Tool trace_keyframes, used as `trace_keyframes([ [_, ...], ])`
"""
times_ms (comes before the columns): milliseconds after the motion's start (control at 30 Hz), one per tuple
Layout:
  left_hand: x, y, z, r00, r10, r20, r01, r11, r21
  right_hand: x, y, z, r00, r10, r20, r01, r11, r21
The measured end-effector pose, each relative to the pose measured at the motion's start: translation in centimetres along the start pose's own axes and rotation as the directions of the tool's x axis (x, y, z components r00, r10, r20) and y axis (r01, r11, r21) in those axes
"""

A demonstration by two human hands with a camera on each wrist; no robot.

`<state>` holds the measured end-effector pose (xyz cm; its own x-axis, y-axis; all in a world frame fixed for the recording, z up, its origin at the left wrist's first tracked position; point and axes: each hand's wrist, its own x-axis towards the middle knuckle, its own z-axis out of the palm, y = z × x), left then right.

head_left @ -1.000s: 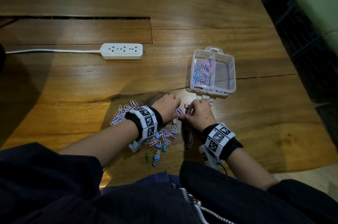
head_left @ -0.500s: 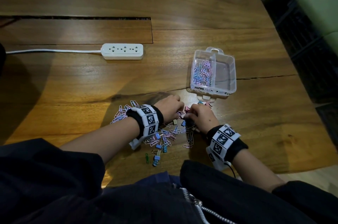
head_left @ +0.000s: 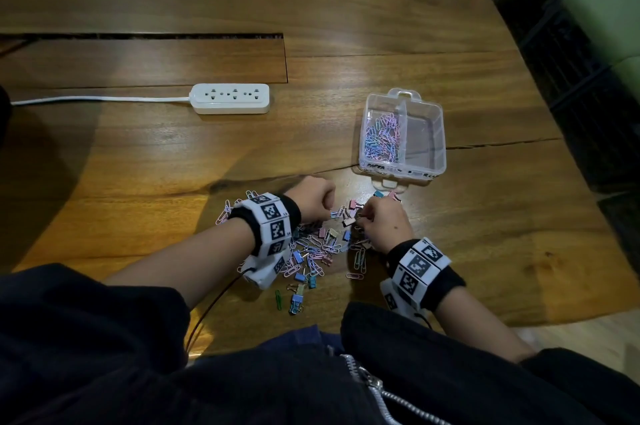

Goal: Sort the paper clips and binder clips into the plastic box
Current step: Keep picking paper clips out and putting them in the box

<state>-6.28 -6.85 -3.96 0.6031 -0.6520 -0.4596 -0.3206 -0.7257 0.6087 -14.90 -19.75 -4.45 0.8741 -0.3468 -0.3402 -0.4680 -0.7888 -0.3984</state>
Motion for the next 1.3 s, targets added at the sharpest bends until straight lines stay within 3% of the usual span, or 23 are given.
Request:
trace_keyframes([
  [133,-0.3,-0.4,-1.0,0.997,-0.080,0.010,0.080,0.968,-0.238,-0.2,-0.1,0.0,0.998,-0.049,0.044,0.047,0.998,0.031],
  [300,-1.0,-0.9,-2.1,0.977,-0.146,0.154,0.203,0.858,-0.472,-0.4,0.5,0.3,0.989,-0.124,0.077,0.126,0.992,-0.012],
  [400,-1.0,-1.2,-2.4,0.958,-0.157,0.239,0.276,0.729,-0.626,-0.1,0.9,0.0,0.986,-0.142,0.082,0.141,0.990,0.020],
  [500,-0.8,-0.8,-2.2,0.942,-0.204,0.265,0.334,0.561,-0.757,0.2,1.4,-0.7,0.997,-0.034,0.066,0.013,0.955,0.295],
  [567,-0.6,-0.4,-1.8,0.936,-0.275,0.221,0.331,0.470,-0.818,0.3,1.7,-1.5,0.990,0.086,0.108,-0.133,0.805,0.578],
  [633,-0.2,-0.3,-1.4,0.926,-0.319,0.200,0.330,0.432,-0.839,0.4,2.0,-2.2,0.967,0.123,0.225,-0.255,0.542,0.800],
  [667,-0.2,0.0,-1.2,0.927,-0.317,0.201,0.338,0.469,-0.816,0.4,2.0,-2.6,0.951,0.113,0.287,-0.308,0.411,0.858],
  [733,-0.1,0.5,-0.9,0.947,-0.279,0.159,0.317,0.741,-0.592,0.5,1.9,-3.0,0.931,0.093,0.353,-0.365,0.288,0.885],
  [767,0.0,0.6,-0.6,0.967,-0.227,0.117,0.255,0.885,-0.389,0.5,1.8,-3.1,0.930,0.091,0.357,-0.368,0.290,0.884],
  [800,0.2,0.7,-0.1,0.983,-0.166,0.084,0.178,0.968,-0.175,0.6,1.7,-3.0,0.931,0.103,0.349,-0.364,0.318,0.875],
  [867,0.5,0.8,0.6,0.994,-0.091,0.059,0.085,0.991,0.102,0.8,1.5,-2.8,0.943,0.130,0.306,-0.328,0.512,0.794],
  [933,0.7,0.7,1.0,0.998,-0.055,0.005,0.053,0.978,0.203,1.2,1.3,-2.2,0.957,0.111,0.268,-0.245,0.806,0.538],
  [1000,0.8,0.6,0.9,0.998,-0.039,-0.039,0.047,0.972,0.232,1.7,1.1,-1.6,0.969,0.084,0.233,-0.155,0.939,0.308],
  [1200,0.9,1.0,1.5,1.000,-0.018,-0.002,0.018,0.929,0.370,1.9,1.1,-1.6,0.990,0.038,0.137,-0.084,0.935,0.343],
  [1300,0.8,0.7,1.2,0.997,-0.067,0.035,0.056,0.965,0.254,0.9,1.5,-1.6,0.978,-0.027,0.208,-0.031,0.962,0.270],
])
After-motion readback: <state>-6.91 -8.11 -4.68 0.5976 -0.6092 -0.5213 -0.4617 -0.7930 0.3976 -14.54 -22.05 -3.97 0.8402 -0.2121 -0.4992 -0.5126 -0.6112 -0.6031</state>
